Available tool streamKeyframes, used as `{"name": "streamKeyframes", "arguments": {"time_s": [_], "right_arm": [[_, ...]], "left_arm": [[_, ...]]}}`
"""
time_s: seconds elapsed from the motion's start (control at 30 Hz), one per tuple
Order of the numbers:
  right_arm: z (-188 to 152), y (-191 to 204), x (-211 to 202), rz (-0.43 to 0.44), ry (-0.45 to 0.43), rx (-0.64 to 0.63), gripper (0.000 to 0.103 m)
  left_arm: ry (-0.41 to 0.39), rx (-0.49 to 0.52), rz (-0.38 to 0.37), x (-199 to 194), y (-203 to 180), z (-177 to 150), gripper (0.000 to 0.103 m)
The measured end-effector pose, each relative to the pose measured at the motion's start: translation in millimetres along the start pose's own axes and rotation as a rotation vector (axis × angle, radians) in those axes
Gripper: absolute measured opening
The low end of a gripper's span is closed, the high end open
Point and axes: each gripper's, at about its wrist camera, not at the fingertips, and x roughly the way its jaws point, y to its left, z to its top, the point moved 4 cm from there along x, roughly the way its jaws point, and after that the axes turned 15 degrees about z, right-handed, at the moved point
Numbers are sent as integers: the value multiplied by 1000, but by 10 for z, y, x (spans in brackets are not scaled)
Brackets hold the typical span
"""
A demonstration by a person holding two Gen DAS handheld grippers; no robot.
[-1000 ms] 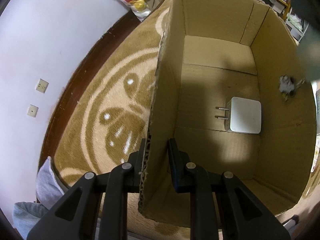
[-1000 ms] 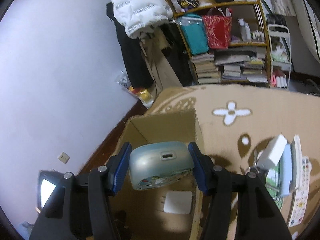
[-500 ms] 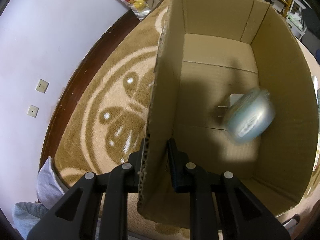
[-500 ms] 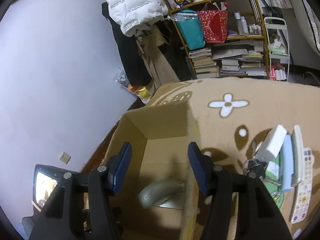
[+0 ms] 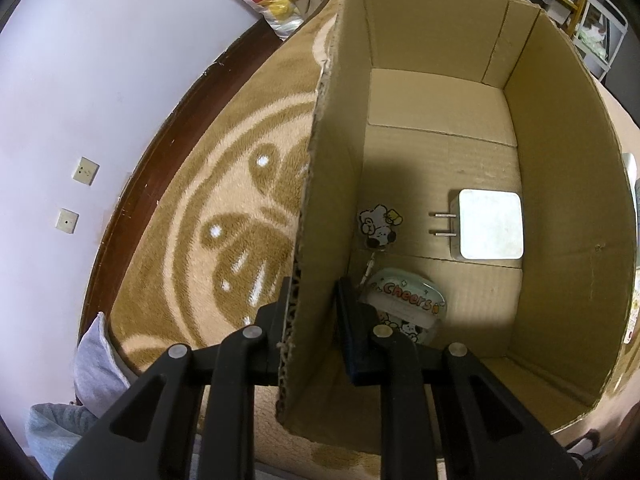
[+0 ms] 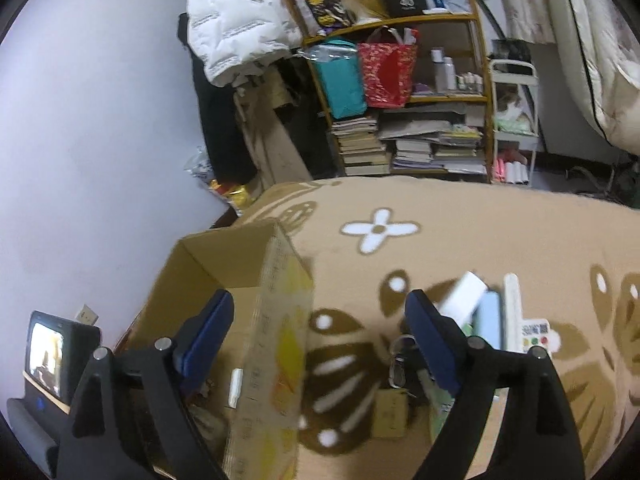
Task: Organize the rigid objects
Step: 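Carry the earbud case into the box with the right gripper and drop it, then grasp the gold NFC card tag on the keys with the right gripper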
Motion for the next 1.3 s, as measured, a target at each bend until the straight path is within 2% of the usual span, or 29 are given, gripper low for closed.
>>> {"name": "streamKeyframes", "arguments": {"time_s": [0.27, 0.57, 0.73, 0.8, 0.87, 1.3], "right_arm": [[-291, -324, 49, -15, 50, 47, 92], [-589, -436, 161, -47, 119, 25, 91], [-712, -466, 214, -62, 166, 7, 75], [-747, -490, 241, -84, 176, 5, 57], [-785, -513, 265, -109, 185, -4, 57], [-1005, -649, 352, -115, 273, 58, 57]], "left_arm": [[-2, 7, 10, -1, -17, 8, 19], [-5, 13, 15, -9, -25, 7, 20], [-6, 14, 16, -8, -26, 9, 20], [-6, 15, 16, -7, -28, 10, 20], [-6, 14, 16, -7, -26, 9, 20], [-7, 16, 18, -6, -34, 8, 20]]}}
